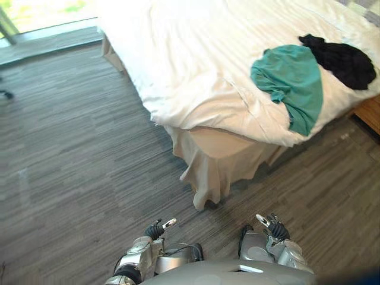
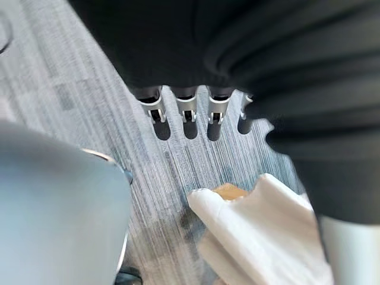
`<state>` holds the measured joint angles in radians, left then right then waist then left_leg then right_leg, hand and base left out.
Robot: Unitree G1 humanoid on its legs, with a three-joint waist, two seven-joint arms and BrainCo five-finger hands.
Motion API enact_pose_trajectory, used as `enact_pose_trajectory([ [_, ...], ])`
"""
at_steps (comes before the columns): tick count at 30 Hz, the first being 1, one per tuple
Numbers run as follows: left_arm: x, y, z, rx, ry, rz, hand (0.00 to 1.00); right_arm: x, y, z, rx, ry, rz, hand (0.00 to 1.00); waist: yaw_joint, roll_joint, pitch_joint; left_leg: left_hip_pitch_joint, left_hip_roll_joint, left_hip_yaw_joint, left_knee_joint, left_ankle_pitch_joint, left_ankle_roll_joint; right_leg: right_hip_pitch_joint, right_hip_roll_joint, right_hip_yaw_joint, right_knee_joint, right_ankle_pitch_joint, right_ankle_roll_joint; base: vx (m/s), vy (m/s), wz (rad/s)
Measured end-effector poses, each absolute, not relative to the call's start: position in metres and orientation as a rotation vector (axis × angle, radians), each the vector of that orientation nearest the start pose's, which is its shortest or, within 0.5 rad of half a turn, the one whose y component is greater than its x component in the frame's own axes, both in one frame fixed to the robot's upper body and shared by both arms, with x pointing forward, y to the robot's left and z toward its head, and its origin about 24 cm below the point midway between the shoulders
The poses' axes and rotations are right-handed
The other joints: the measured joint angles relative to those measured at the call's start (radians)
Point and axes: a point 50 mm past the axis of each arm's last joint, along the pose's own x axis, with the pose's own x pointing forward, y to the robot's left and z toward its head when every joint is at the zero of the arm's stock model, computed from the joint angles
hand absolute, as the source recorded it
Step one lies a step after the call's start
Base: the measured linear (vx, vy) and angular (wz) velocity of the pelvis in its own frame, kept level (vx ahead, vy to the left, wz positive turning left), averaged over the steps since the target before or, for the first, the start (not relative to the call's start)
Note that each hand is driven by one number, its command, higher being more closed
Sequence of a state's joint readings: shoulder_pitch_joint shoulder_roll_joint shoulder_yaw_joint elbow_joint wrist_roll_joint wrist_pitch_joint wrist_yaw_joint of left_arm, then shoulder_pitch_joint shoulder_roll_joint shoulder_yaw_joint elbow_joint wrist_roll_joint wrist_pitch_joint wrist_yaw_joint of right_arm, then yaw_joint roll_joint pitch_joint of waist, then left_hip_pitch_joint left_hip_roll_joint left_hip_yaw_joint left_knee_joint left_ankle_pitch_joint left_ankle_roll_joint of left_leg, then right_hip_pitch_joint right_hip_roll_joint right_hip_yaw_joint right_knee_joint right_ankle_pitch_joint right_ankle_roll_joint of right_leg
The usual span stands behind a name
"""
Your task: Tidy the bed and pick cloth on bed and put in laundry
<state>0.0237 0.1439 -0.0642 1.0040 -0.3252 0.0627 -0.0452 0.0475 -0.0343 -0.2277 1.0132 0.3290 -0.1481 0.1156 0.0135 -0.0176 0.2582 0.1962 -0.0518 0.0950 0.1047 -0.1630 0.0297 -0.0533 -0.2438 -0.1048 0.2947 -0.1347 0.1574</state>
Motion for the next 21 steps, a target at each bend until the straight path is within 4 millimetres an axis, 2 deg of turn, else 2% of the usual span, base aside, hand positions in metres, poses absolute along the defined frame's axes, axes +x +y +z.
enact_pose_trajectory([
  [1, 0.121, 0.194, -0.154, -0.167, 1.075, 0.146, 0.0, 0.122, -0.193, -0.149, 0.397, 0.843, -0.322, 0.0, 0.0, -0.006, -0.014, -0.002, 0.005, -0.021, 0.0, -0.009, -0.015, 0.015, 0.003, -0.012, -0.03, 0.028, 0.022, 0.18, -0.254, 0.87],
  [3, 0.115, 0.196, -0.155, -0.175, 1.085, 0.164, 0.0, 0.124, -0.19, -0.149, 0.392, 0.843, -0.282, 0.0, 0.001, -0.016, -0.04, -0.006, 0.016, -0.043, 0.001, -0.023, -0.039, 0.03, 0.024, -0.019, -0.088, 0.115, 0.0, 0.13, -0.27, 0.4],
  [5, 0.11, 0.192, -0.157, -0.2, 1.093, 0.173, 0.0, 0.131, -0.192, -0.145, 0.35, 0.829, -0.229, 0.0, -0.003, 0.007, -0.066, -0.012, 0.057, -0.051, 0.004, -0.04, -0.068, 0.06, 0.062, -0.052, -0.142, 0.092, -0.017, 0.1, -0.299, 0.06],
  [7, 0.107, 0.179, -0.159, -0.247, 1.101, 0.163, 0.0, 0.132, -0.198, -0.144, 0.3, 0.832, -0.191, 0.0, -0.018, 0.053, -0.078, -0.05, 0.11, -0.044, 0.027, -0.052, -0.11, 0.096, 0.104, -0.109, -0.226, 0.1, -0.05, 0.08, -0.307, 0.32],
  [8, 0.107, 0.174, -0.16, -0.258, 1.105, 0.153, 0.0, 0.128, -0.204, -0.144, 0.286, 0.85, -0.197, 0.0, -0.032, 0.067, -0.079, -0.068, 0.127, -0.014, 0.042, -0.046, -0.137, 0.103, 0.11, -0.132, -0.237, 0.101, -0.059, 0.04, -0.269, 0.58],
  [9, 0.107, 0.171, -0.16, -0.262, 1.105, 0.147, 0.0, 0.123, -0.21, -0.145, 0.274, 0.87, -0.205, 0.0, -0.032, 0.077, -0.081, -0.078, 0.14, 0.046, 0.056, -0.029, -0.158, 0.109, 0.111, -0.146, -0.24, 0.097, -0.067, 0.0, -0.229, 0.51],
  [11, 0.108, 0.17, -0.16, -0.269, 1.098, 0.15, 0.0, 0.113, -0.217, -0.148, 0.262, 0.903, -0.218, 0.0, -0.029, 0.08, -0.078, -0.076, 0.158, 0.153, 0.066, 0.008, -0.152, 0.133, 0.117, -0.172, -0.245, 0.086, -0.083, -0.03, -0.2, 0.34],
  [15, 0.108, 0.171, -0.16, -0.274, 1.084, 0.158, 0.0, 0.107, -0.218, -0.15, 0.263, 0.925, -0.22, 0.0, -0.022, 0.08, -0.077, -0.094, 0.166, 0.162, 0.058, 0.012, -0.146, 0.132, 0.13, -0.18, -0.274, 0.092, -0.091, -0.06, -0.068, 0.09],
  [18, 0.109, 0.173, -0.159, -0.274, 1.073, 0.179, 0.0, 0.106, -0.212, -0.151, 0.278, 0.933, -0.217, 0.0, -0.021, 0.083, -0.075, -0.074, 0.157, 0.162, -0.026, 0.032, -0.117, 0.148, 0.143, -0.187, -0.338, 0.142, -0.093, -0.02, -0.001, 0.05],
  [21, 0.105, 0.183, -0.159, -0.312, 1.063, 0.313, 0.0, 0.108, -0.205, -0.152, 0.295, 0.929, -0.215, 0.0, -0.02, 0.06, -0.059, -0.038, 0.149, 0.159, -0.067, 0.05, -0.113, 0.196, 0.148, -0.204, -0.391, 0.176, -0.091, -0.01, 0.001, 0.03],
])
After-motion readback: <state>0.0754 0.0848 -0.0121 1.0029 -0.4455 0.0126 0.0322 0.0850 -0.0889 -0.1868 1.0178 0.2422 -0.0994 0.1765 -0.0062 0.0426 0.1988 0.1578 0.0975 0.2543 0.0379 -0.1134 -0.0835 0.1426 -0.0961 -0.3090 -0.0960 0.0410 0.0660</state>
